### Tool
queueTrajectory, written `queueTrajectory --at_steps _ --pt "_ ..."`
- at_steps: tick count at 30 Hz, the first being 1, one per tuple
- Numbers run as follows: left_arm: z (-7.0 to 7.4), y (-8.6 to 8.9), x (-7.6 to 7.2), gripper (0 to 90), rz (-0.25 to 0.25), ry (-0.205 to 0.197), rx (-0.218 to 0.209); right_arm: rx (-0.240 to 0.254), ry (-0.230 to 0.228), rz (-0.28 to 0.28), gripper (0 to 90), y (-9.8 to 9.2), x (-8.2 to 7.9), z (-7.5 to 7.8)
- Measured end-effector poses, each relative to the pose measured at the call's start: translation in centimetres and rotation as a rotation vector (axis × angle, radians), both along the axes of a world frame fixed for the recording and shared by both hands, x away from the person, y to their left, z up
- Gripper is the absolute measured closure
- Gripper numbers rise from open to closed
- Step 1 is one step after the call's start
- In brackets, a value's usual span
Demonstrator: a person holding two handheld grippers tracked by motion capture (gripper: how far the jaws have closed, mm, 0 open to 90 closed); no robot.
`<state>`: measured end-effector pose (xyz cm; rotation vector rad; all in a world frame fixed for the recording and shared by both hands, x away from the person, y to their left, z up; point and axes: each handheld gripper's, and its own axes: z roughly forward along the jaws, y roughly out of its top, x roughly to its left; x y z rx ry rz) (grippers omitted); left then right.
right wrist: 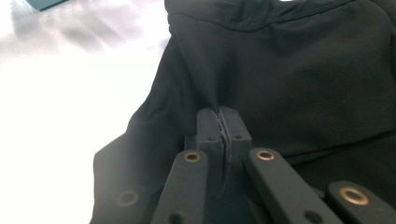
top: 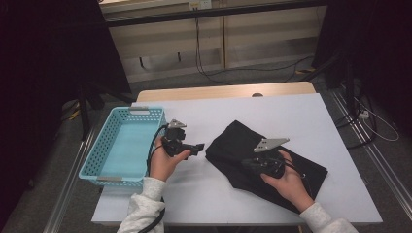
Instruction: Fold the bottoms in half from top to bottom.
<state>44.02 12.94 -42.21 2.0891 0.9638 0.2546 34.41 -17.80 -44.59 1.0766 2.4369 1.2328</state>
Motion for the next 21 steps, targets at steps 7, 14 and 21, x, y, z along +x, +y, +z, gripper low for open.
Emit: queueTrajectory --at_steps 7,14,21 --pt "0.0 -0.4 0.0 9.2 -0.010 -0.002 0.006 -0.014 -0.015 0.006 88.4 -0.7 -0.7 0.5" --pt "0.1 -0.4 0.0 9.2 -0.017 -0.004 0.006 -0.025 -0.011 0.019 88.3 -1.4 -1.5 1.0" --pt "0.2 -0.4 0.0 9.3 -0.017 -0.006 0.003 -0.047 0.001 0.057 87.6 -0.9 -2.4 1.1"
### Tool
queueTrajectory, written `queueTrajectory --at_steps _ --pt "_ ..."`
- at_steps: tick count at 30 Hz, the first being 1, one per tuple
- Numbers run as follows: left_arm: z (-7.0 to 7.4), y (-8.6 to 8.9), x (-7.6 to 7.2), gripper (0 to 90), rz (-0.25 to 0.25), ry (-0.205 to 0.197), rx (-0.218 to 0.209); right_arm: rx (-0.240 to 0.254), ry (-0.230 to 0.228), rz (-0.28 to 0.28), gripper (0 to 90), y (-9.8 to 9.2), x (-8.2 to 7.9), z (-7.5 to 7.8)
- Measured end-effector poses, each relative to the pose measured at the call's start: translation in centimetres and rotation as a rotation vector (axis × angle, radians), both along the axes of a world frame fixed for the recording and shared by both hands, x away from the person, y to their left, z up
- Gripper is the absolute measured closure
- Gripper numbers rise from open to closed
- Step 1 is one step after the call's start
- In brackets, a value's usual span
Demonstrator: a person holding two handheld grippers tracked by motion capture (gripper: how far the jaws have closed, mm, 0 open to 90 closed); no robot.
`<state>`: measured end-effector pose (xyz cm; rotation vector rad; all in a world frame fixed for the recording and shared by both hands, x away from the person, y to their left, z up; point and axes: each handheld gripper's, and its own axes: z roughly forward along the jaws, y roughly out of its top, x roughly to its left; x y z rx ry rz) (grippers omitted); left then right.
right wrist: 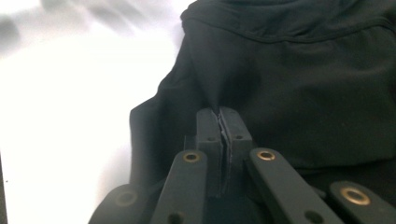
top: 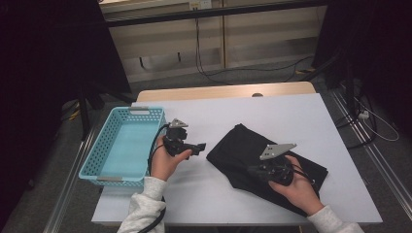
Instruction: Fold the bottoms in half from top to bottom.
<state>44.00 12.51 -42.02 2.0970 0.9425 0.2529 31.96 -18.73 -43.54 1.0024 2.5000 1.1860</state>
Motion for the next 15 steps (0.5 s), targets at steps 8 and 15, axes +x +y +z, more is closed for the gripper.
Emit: queueTrajectory --at_steps 8,15 --pt "0.0 0.1 0.0 9.3 0.003 0.002 -0.005 0.019 -0.046 -0.069 69.6 -1.5 1.0 1.1" --pt "-0.1 0.1 -0.3 9.4 -0.003 0.001 0.008 -0.026 -0.076 -0.268 64.1 -4.1 4.4 0.3"
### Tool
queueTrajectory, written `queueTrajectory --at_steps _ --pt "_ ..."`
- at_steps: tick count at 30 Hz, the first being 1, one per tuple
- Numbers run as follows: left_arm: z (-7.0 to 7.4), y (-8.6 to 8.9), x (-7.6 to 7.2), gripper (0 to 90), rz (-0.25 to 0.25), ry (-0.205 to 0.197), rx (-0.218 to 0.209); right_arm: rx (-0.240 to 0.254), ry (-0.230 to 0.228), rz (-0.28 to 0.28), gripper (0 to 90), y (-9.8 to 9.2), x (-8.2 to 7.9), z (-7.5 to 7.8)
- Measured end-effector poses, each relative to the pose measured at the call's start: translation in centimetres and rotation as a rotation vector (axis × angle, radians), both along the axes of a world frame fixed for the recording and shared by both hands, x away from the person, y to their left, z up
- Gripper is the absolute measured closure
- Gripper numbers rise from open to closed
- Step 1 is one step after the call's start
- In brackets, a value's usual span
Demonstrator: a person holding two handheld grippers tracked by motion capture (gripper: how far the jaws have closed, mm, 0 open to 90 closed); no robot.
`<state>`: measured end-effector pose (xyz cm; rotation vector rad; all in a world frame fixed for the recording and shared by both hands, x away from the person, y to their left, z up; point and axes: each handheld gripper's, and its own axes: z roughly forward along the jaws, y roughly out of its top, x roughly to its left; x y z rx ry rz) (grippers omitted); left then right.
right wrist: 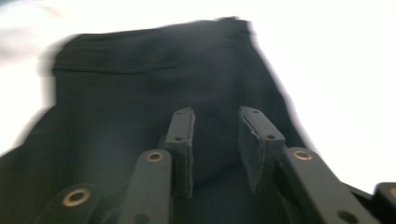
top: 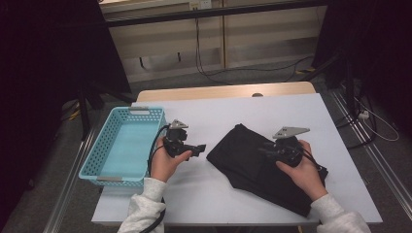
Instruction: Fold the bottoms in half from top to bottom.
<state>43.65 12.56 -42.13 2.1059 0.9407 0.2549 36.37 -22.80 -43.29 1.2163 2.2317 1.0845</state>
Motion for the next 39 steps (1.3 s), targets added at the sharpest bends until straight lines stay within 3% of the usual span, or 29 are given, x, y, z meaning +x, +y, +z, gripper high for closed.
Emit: queueTrajectory --at_steps 1,3,5,6,7,8,9,10,11,15,23,24,27,29,34,35,37,39 --pt "-0.1 0.0 -0.1 9.5 -0.002 0.007 0.004 0.003 0.006 -0.025 61.1 -0.3 0.9 -0.6" --pt "-0.1 0.0 -0.2 9.5 0.003 0.005 0.004 0.012 0.019 -0.025 61.6 -0.4 1.1 -0.9" --pt "-0.2 0.1 -0.3 9.7 0.001 0.009 0.011 -0.022 0.060 0.011 60.9 0.2 1.6 -1.8" --pt "-0.2 0.1 -0.3 9.7 0.005 0.011 0.009 -0.022 0.060 0.011 60.9 0.2 1.6 -1.8" --pt "-0.2 0.2 -0.4 9.8 0.004 0.009 0.014 -0.067 0.071 0.002 62.6 0.6 1.8 -2.3" --pt "-0.2 0.2 -0.4 9.8 0.004 0.009 0.014 -0.067 0.071 0.002 62.6 0.6 1.8 -2.3" --pt "-0.2 0.3 -0.5 9.8 0.006 0.007 0.011 -0.031 0.081 -0.004 76.0 0.5 2.0 -2.4" --pt "-0.2 0.3 -0.5 9.9 0.006 0.007 0.011 -0.031 0.081 -0.004 76.0 0.5 2.0 -2.4" --pt "-0.2 0.4 -0.6 9.9 0.005 0.011 0.015 -0.036 0.080 0.005 82.9 0.5 2.0 -2.4" --pt "-0.2 0.6 -0.6 9.9 0.007 0.009 0.014 -0.029 0.085 0.007 86.2 0.3 2.0 -2.2" --pt "-0.4 0.5 -0.7 10.1 -0.001 0.011 0.019 -0.008 0.030 -0.022 85.7 -0.9 1.8 -0.7" --pt "-0.4 0.5 -0.7 10.1 0.000 0.014 0.022 -0.045 0.015 -0.044 73.0 -0.7 2.0 -0.7" --pt "-0.5 0.6 -0.7 10.1 0.006 0.011 0.024 -0.059 0.010 -0.057 70.8 -0.7 2.3 -0.8" --pt "-0.5 0.7 -0.7 10.2 0.006 0.015 0.027 -0.022 0.023 -0.048 62.8 -0.8 3.1 -1.2" --pt "-0.7 1.0 -0.9 10.2 0.015 0.016 0.031 -0.050 0.067 -0.032 61.5 -0.4 3.7 -2.3" --pt "-0.8 1.2 -1.1 10.3 0.019 0.017 0.031 -0.031 0.073 -0.050 60.7 -0.2 3.9 -2.4" --pt "-0.8 1.3 -1.2 10.3 0.020 0.018 0.036 -0.033 0.074 -0.051 61.9 -0.2 4.0 -2.4" --pt "-0.9 1.5 -1.3 10.4 0.014 0.021 0.036 0.014 0.098 -0.043 71.3 0.0 4.0 -2.6"
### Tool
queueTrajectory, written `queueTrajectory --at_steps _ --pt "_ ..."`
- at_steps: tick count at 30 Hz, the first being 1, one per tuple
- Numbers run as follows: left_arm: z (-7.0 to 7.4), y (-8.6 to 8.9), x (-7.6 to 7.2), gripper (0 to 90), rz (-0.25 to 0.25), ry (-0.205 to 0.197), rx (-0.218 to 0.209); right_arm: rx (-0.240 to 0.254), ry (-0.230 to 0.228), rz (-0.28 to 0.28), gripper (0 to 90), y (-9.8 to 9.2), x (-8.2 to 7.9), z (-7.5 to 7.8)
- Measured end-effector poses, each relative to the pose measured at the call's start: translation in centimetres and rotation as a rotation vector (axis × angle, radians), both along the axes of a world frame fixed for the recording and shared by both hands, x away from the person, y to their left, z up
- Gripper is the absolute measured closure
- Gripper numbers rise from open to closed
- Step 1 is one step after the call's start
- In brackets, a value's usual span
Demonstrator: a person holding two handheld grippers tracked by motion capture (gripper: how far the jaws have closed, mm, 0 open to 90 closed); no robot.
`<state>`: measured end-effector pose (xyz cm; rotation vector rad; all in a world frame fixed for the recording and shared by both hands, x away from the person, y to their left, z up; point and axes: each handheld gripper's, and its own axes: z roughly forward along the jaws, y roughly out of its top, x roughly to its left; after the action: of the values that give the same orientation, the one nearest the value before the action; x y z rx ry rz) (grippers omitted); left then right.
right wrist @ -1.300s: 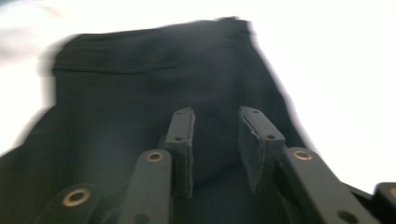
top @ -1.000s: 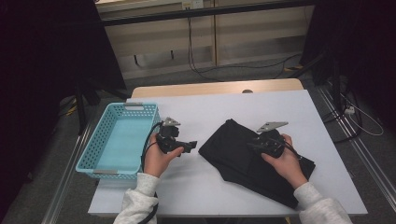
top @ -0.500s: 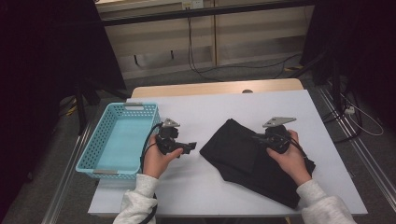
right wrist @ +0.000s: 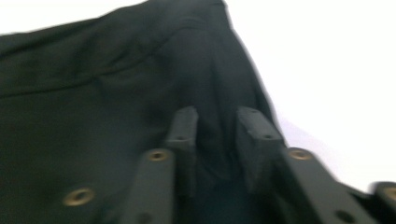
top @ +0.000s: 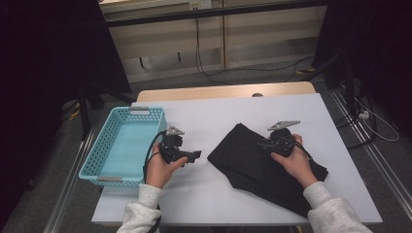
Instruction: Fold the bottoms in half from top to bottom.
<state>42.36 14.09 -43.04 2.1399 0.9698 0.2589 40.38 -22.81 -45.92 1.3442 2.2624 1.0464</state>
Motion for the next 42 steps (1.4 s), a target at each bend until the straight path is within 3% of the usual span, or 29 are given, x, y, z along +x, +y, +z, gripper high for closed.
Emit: queueTrajectory --at_steps 1,5,9,14,18,42 --pt "0.0 0.1 0.0 10.4 0.001 0.003 0.000 0.014 0.009 0.015 80.3 0.0 0.0 0.0" --pt "0.1 0.2 -0.1 10.4 0.009 -0.012 -0.003 -0.007 -0.003 0.019 83.3 0.1 -0.1 0.2" --pt "0.3 0.0 -0.1 10.4 0.002 -0.015 -0.008 -0.009 -0.011 0.023 83.5 0.2 -0.3 0.6" --pt "0.4 -0.5 0.2 10.4 -0.009 -0.011 -0.009 0.049 -0.017 0.015 83.9 -0.4 -0.9 1.5" --pt "0.4 -0.5 0.3 10.4 -0.007 -0.013 -0.012 0.061 -0.020 0.015 84.0 -0.6 -1.1 1.9" --pt "0.8 -1.0 0.5 10.4 -0.019 -0.030 -0.013 0.085 -0.004 0.011 84.1 -1.8 -2.2 2.3"
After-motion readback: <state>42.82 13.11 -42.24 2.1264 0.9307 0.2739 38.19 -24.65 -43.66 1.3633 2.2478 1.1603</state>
